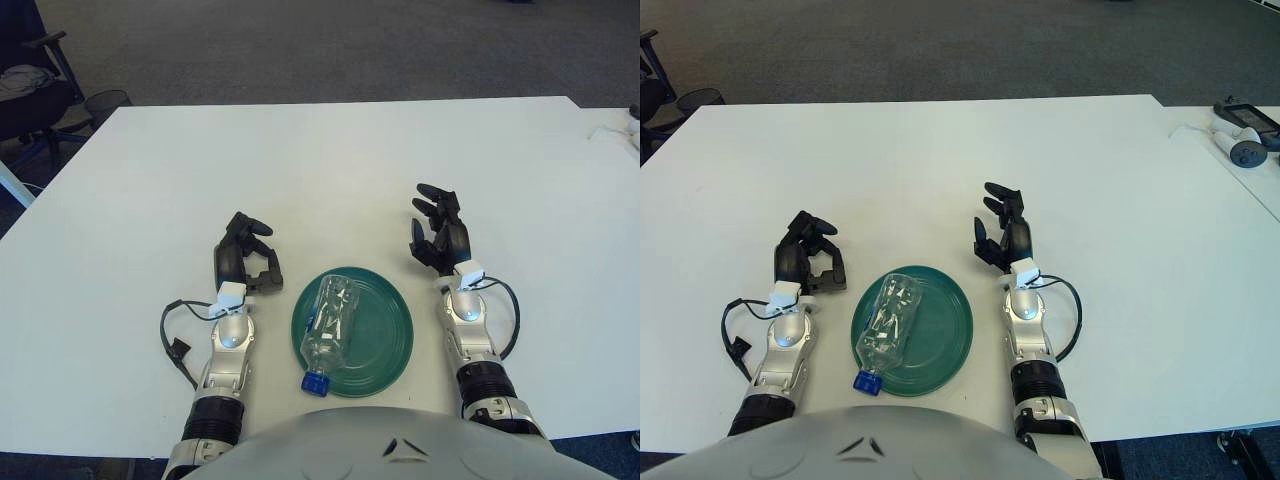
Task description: Put the bottle into the plate.
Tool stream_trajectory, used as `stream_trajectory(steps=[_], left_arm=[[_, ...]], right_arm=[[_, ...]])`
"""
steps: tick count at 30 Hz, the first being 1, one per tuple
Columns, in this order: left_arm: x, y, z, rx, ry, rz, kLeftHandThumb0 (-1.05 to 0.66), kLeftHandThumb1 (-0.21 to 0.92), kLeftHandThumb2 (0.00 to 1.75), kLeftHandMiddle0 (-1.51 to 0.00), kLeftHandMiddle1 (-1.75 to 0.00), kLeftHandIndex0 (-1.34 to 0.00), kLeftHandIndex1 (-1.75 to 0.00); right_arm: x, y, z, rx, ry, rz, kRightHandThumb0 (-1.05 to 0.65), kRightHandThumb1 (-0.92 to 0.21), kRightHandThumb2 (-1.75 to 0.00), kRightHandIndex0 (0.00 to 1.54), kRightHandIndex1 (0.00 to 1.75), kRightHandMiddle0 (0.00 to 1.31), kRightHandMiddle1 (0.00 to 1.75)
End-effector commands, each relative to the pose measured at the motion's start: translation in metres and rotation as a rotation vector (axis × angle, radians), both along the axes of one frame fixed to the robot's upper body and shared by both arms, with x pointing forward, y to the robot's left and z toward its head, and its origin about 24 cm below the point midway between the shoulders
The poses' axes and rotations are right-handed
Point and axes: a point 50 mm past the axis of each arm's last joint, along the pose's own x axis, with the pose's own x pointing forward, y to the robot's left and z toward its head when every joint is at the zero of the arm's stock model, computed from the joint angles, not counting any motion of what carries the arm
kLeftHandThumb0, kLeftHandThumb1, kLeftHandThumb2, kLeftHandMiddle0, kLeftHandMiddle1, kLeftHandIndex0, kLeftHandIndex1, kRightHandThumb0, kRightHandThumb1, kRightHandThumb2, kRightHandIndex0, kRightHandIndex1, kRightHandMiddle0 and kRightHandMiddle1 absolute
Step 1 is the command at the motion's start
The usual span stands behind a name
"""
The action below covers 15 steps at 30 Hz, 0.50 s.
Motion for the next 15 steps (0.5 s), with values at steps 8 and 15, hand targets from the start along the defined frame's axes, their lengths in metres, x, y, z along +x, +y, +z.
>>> stream_trajectory(steps=[8,15], left_arm=[[-0.013,0.002,-0.018,0.028,0.085,0.028,0.00,-0.07,1.75,-0.88,-1.75,-0.71,-1.71],[-0.013,0.003,-0.018,0.022,0.090,0.017,0.00,-0.07,1.75,-0.88,-1.75,-0.71,-1.72]], right_arm=[[-0.023,-0.012,-0.023,-0.102,0.171,-0.060,-0.01,-0.05,-1.58,0.85,1.63,0.58,1.74],[-0.026,-0.010,-0.021,-0.085,0.196,-0.064,0.00,0.03,-1.67,0.91,1.64,0.64,1.75]])
